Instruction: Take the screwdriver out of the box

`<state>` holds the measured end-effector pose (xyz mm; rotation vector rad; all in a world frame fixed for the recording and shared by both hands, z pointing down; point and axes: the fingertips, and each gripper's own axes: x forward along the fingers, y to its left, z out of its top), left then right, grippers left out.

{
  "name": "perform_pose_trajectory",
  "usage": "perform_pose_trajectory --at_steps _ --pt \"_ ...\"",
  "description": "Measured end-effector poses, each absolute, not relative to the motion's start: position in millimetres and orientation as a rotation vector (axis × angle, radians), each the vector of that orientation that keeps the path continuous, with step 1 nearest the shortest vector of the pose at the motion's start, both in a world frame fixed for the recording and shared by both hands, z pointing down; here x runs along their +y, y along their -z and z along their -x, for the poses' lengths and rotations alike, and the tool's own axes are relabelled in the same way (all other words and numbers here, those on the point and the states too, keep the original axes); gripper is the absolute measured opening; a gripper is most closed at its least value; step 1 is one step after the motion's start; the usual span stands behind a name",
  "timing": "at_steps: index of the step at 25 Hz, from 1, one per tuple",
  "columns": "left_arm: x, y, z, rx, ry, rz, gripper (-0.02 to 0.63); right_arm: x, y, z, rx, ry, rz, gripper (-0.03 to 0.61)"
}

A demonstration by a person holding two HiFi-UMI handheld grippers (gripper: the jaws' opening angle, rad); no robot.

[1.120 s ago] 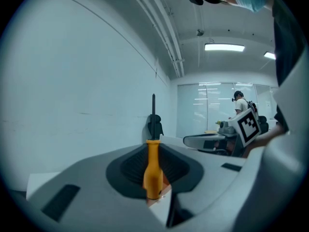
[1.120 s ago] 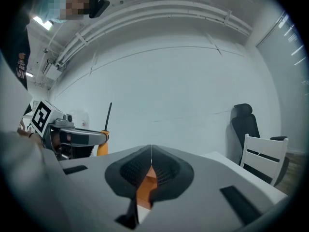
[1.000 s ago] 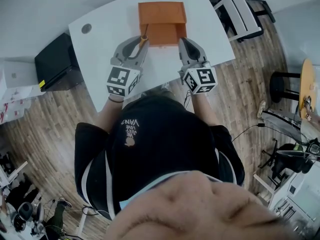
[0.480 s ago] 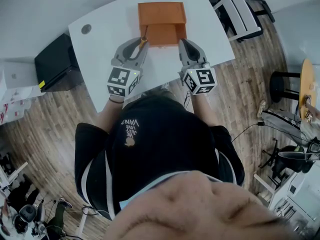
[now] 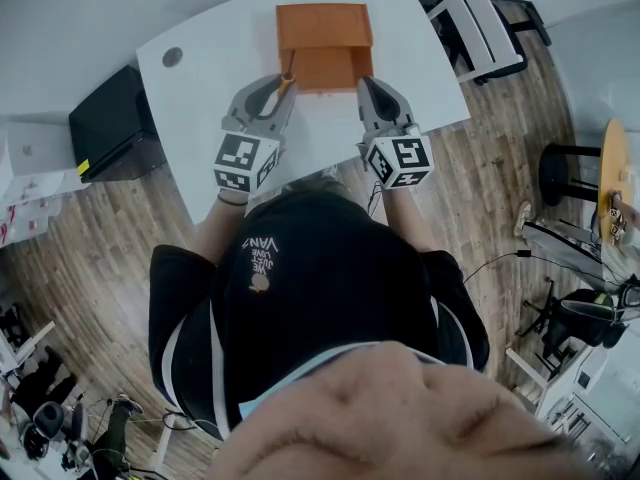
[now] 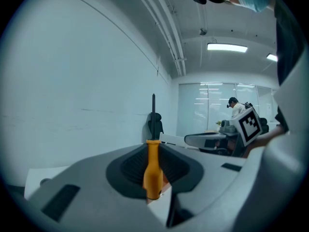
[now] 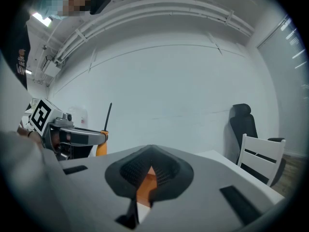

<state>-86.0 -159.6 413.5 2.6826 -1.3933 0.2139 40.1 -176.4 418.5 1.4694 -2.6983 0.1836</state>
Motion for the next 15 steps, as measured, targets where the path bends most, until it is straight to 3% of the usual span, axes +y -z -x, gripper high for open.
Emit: perform_pose_trajectory --at_steps 15 --pt "-158.9 -416.0 85.0 -1.403 -0.223 -2.663 0.077 -175.1 -417.7 -43.5 -2.705 -0.184 -1.468 0.012"
